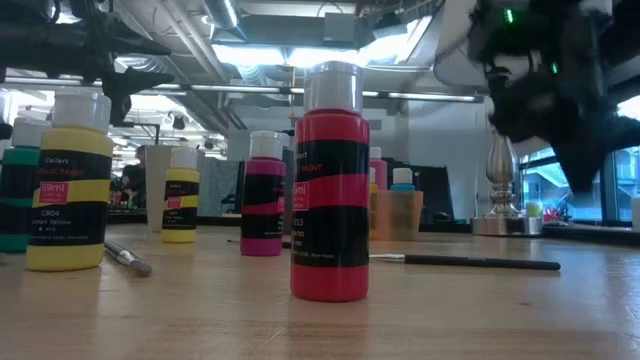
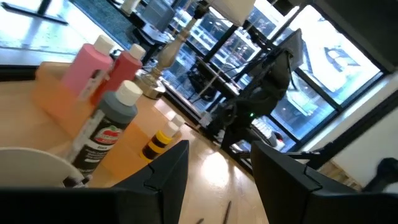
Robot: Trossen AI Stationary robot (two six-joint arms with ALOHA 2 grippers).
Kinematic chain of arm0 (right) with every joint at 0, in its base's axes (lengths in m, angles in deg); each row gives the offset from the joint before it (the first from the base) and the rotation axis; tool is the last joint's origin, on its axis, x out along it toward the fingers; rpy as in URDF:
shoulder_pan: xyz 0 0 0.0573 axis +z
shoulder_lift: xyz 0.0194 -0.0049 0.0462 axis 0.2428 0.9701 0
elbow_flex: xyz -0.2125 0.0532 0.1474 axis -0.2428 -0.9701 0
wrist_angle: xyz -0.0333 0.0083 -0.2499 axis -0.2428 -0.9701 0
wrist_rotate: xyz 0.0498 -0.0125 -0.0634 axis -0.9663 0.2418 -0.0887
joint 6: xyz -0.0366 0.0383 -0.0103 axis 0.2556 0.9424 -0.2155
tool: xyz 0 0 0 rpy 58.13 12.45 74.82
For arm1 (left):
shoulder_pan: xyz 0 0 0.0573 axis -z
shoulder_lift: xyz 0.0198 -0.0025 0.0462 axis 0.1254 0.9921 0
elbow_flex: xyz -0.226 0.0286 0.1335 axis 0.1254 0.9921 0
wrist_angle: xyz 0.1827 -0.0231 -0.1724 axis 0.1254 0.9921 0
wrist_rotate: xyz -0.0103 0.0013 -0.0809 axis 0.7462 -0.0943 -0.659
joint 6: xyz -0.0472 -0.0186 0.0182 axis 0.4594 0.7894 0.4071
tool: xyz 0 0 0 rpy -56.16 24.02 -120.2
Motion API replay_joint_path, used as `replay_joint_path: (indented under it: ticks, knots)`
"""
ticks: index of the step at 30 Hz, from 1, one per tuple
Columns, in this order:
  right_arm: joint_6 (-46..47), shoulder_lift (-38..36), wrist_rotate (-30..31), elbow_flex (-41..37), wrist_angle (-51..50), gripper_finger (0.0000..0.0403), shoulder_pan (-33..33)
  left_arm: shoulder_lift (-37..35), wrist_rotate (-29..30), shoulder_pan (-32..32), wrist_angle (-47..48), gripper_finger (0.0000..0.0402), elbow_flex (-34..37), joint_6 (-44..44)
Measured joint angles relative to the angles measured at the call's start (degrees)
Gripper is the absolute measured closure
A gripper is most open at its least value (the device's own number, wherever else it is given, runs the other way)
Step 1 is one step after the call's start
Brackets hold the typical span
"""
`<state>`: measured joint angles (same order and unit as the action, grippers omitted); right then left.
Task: Pick & Place Paint Supplies
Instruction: Put the silver paint brush into the white cup
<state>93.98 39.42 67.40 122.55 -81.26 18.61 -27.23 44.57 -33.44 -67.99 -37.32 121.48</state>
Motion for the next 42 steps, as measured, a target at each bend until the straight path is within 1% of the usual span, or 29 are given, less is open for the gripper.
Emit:
replay_joint_path:
  ticks: [4, 7, 9, 11, 14, 16, 19, 22, 25, 28, 31, 34, 38, 40, 42]
  knots:
    - [-1.4, -0.1, -2.0, 9.9, -2.1, 0.0403, 2.6, 0.0, -3.1, 0.0, -3.1, 0.0233, 0.0, 1.2]
    - [-2.4, -0.1, -1.9, 17.7, -1.8, 0.0403, 4.6, 0.0, -3.4, 0.0, -7.9, 0.0233, 0.0, 3.3]
    - [-3.3, -0.1, -0.1, 22.4, -1.2, 0.0403, 5.9, 0.0, -3.5, 0.0, -12.9, 0.0233, 0.0, 2.9]
    - [-4.5, -0.2, 3.4, 26.4, -0.5, 0.0403, 6.8, 0.0, -3.7, 0.0, -19.2, 0.0233, 0.0, 1.0]
    - [-6.0, -0.2, 7.3, 30.4, 0.3, 0.0403, 7.2, 0.0, -4.8, 0.0, -27.9, 0.0233, -1.4, -5.9]
    - [-7.1, 0.1, 8.5, 31.4, 1.4, 0.0403, 7.1, 0.0, -5.1, 0.0, -29.8, 0.0233, -4.2, -10.6]
    - [-8.3, 1.1, 8.1, 31.6, 3.2, 0.0403, 6.9, 1.1, -5.1, 0.0, -26.2, 0.0233, -10.0, -16.7]
    - [-9.5, 3.1, 5.6, 31.6, 5.6, 0.0403, 6.7, 4.4, -5.8, 0.0, -20.4, 0.0233, -17.3, -22.2]
    - [-11.0, 5.4, 2.4, 31.6, 9.1, 0.0403, 6.5, 9.7, -8.8, 0.0, -14.0, 0.0233, -25.1, -28.7]
    - [-12.1, 7.6, -1.0, 31.6, 12.9, 0.0403, 5.8, 15.5, -10.9, 0.0, -6.1, 0.0233, -34.4, -37.3]
    - [-13.4, 8.9, -4.6, 31.6, 18.2, 0.0403, 5.0, 21.8, -11.2, 0.0, 3.9, 0.0233, -43.5, -44.2]
    - [-14.2, 9.2, -8.0, 31.6, 26.4, 0.0403, 4.0, 28.0, -10.9, 0.0, 14.0, 0.0233, -50.7, -50.6]
    - [-14.4, 9.2, -12.5, 31.6, 37.9, 0.0403, 2.3, 34.7, -8.2, 0.0, 22.5, 0.0233, -56.4, -57.5]
    - [-14.4, 9.2, -12.6, 31.6, 42.1, 0.0403, 1.9, 37.5, -7.8, 0.1, 23.6, 0.0233, -57.5, -60.6]
    - [-14.4, 9.2, -12.6, 31.6, 44.5, 0.0403, 1.5, 39.4, -6.4, 0.1, 22.4, 0.0233, -57.7, -62.9]
